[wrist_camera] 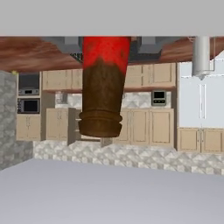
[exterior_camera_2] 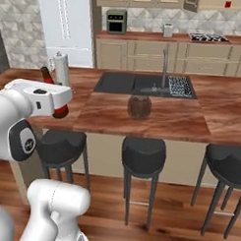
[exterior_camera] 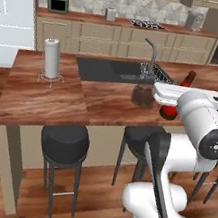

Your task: Open the cabinet directly in front. Then move the beer and the mug to the dining counter with the jar on it.

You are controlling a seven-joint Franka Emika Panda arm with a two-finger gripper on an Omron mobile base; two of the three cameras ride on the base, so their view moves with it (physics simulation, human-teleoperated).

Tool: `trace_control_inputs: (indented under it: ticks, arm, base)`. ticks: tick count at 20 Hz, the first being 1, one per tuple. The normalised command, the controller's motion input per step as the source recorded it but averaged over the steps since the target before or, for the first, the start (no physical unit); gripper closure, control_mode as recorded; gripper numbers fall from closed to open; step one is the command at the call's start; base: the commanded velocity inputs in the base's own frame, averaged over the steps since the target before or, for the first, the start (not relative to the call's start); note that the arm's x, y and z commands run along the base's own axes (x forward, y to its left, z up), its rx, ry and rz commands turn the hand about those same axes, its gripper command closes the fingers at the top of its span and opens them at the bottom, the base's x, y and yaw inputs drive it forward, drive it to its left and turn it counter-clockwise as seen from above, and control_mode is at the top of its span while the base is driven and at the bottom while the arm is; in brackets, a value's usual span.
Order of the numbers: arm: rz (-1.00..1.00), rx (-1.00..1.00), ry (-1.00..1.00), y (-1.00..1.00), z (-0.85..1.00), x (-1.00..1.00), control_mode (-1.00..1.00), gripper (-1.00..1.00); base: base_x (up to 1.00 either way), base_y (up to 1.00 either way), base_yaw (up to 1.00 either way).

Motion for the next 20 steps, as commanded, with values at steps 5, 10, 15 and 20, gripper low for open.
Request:
trace_control_inputs:
  ticks: [5, 10, 15, 20]
  arm:
    - [0.00, 0.00, 0.00, 0.00, 0.00, 0.00, 1.00, 1.00]
    - [0.00, 0.00, 0.00, 0.00, 0.00, 0.00, 1.00, 1.00]
    - [0.00, 0.00, 0.00, 0.00, 0.00, 0.00, 1.00, 1.00]
    - [0.00, 0.00, 0.00, 0.00, 0.00, 0.00, 1.00, 1.00]
  base:
    - [0.51, 0.24, -0.03]
    - [0.97, 0.11, -0.05]
    - [0.66, 0.26, -0.01]
    - [0.44, 0.39, 0.00]
